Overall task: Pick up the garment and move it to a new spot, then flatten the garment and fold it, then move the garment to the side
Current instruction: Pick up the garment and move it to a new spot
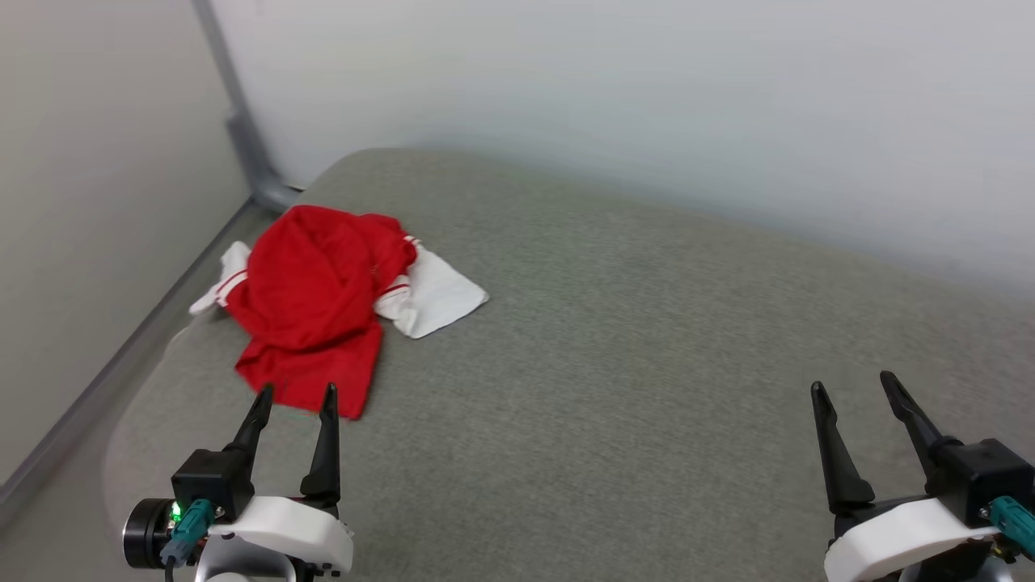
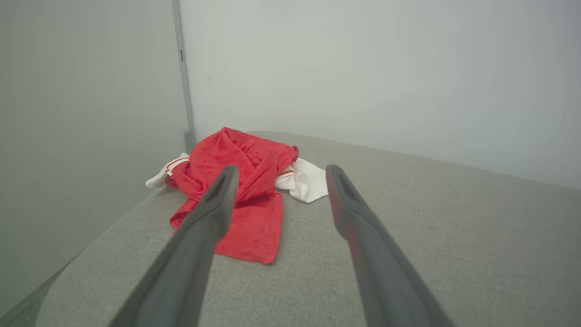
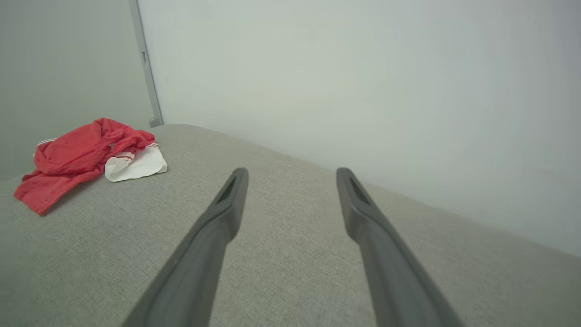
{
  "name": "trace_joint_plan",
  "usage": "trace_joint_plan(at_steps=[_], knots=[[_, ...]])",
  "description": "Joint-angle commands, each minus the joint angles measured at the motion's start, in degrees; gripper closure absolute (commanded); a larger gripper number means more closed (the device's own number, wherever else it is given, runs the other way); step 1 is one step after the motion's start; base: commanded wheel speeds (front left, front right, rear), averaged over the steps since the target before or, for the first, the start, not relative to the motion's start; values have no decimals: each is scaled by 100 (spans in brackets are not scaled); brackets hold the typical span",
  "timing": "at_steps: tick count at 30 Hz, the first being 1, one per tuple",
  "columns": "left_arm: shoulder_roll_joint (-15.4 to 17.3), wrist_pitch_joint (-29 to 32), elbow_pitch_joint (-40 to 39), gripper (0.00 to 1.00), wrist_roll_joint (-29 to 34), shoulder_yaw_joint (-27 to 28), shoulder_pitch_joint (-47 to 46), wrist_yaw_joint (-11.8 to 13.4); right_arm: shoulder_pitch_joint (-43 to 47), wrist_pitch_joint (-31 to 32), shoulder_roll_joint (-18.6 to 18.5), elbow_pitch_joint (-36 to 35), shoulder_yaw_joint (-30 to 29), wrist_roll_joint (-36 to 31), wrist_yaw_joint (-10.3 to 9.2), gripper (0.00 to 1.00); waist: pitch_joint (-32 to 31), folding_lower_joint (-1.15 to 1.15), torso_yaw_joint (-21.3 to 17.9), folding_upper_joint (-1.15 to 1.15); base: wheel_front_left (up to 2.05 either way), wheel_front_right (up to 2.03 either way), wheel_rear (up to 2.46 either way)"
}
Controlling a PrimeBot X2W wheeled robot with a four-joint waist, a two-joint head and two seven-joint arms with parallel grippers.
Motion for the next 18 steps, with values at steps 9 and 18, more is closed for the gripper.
trace_joint_plan(at_steps=[9,18], knots=[[5,-16,96,0,41,120,-42,5,-95,-35,2,48,39,40,-4,0,25,0,746,0,0,0,0],[46,-16,177,0,-32,249,-243,-38,-258,17,2,47,52,-30,-4,0,186,0,874,0,0,0,0]])
